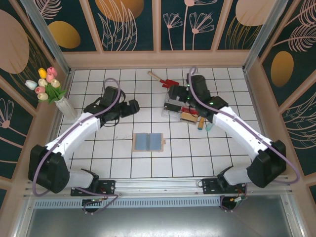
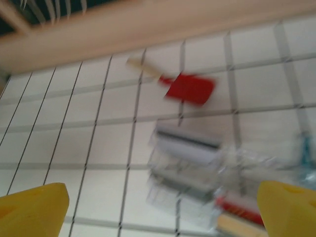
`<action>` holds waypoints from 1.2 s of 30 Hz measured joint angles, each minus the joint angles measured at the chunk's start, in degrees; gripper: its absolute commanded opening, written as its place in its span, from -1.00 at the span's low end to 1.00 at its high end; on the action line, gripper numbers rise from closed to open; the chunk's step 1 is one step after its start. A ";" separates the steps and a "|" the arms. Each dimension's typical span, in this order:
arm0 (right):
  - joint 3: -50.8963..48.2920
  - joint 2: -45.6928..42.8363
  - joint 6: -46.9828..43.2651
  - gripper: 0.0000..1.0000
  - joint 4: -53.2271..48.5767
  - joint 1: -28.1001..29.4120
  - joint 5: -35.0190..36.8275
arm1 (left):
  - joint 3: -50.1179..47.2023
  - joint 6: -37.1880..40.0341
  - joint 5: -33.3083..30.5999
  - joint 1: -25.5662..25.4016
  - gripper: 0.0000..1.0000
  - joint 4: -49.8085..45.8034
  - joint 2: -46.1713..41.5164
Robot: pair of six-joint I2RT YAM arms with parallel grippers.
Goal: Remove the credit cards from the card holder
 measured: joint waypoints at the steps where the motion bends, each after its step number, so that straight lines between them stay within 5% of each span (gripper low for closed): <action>1: -0.61 -1.18 -1.05 0.98 1.11 -1.01 1.86 | 0.20 0.94 -2.25 0.33 0.97 0.04 -0.66; 9: -14.21 -8.66 -8.02 0.98 12.96 -10.25 17.59 | -8.85 7.06 -19.04 1.62 0.97 11.13 -8.94; 21: -42.03 -15.23 -8.59 0.98 30.14 -25.33 19.93 | -31.67 19.08 -44.13 4.98 0.97 34.73 -16.63; 29: -55.54 -15.43 -13.09 0.98 49.46 -25.88 14.32 | -45.62 27.52 -47.04 8.90 0.97 56.85 -18.88; 36: -60.50 -10.40 -17.64 0.98 65.70 -26.60 8.31 | -50.38 32.24 -39.17 13.49 0.97 73.48 -14.01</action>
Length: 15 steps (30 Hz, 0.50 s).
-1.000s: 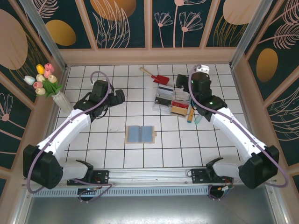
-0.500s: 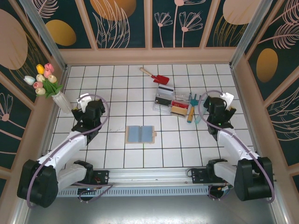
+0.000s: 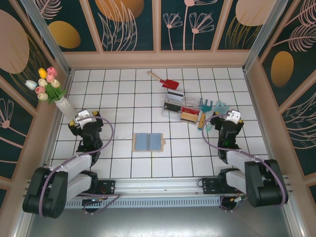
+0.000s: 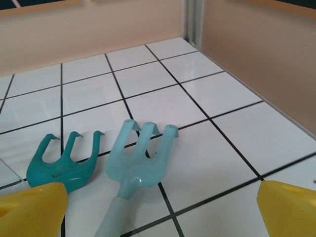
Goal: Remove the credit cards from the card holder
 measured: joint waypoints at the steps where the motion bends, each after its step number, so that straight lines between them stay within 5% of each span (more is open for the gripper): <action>1: -0.20 1.01 -0.35 0.98 1.90 -0.37 -0.79 | -0.28 0.48 1.79 0.79 0.97 2.16 0.74; 15: -0.17 16.00 -1.90 0.98 22.29 -5.81 -10.47 | -1.49 3.58 24.37 7.30 0.97 21.51 13.81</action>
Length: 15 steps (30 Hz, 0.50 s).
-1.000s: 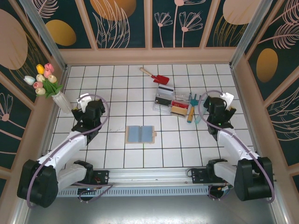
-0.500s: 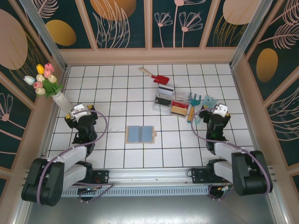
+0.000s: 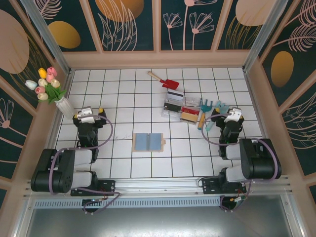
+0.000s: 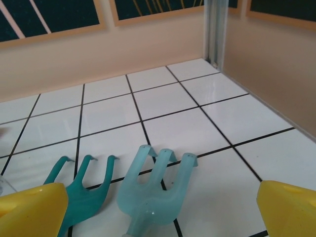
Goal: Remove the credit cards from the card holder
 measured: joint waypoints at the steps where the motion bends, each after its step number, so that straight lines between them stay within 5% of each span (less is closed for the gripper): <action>1: 0.00 1.11 0.00 0.98 1.05 0.00 -0.61 | 0.02 0.11 1.20 0.07 0.97 1.60 1.16; 15: 3.37 5.49 -0.44 0.98 3.43 0.02 -2.12 | 3.67 -0.39 2.99 0.76 0.97 6.43 10.21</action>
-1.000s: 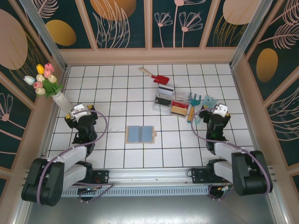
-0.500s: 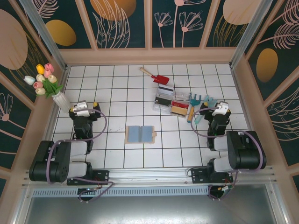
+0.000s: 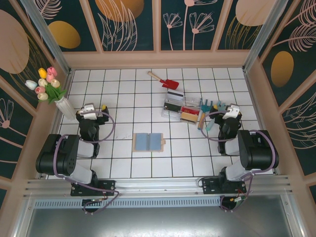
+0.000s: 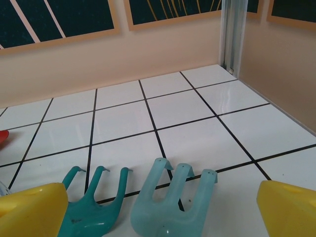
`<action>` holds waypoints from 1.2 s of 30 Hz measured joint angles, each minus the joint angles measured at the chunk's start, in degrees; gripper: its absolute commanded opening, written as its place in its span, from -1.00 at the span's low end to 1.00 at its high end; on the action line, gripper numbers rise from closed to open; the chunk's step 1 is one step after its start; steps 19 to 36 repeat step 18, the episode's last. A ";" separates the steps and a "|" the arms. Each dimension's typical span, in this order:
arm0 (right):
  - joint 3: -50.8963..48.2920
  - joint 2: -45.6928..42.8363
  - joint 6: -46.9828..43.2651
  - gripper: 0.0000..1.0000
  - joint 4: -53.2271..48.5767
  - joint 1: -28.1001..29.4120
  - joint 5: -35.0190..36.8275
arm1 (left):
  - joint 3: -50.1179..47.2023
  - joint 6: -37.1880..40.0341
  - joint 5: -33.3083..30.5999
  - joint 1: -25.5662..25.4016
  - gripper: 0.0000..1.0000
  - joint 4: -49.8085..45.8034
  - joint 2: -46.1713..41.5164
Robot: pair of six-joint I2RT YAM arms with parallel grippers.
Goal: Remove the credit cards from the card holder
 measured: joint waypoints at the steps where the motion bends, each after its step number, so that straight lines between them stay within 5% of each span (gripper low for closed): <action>1: 0.00 0.00 0.02 0.98 -0.04 0.00 0.00 | 0.00 -0.04 -0.20 0.00 0.98 -0.02 0.00; 36: 0.00 0.04 0.00 0.98 -0.39 0.00 0.00 | 0.59 -0.26 -0.63 0.37 0.98 -1.09 0.00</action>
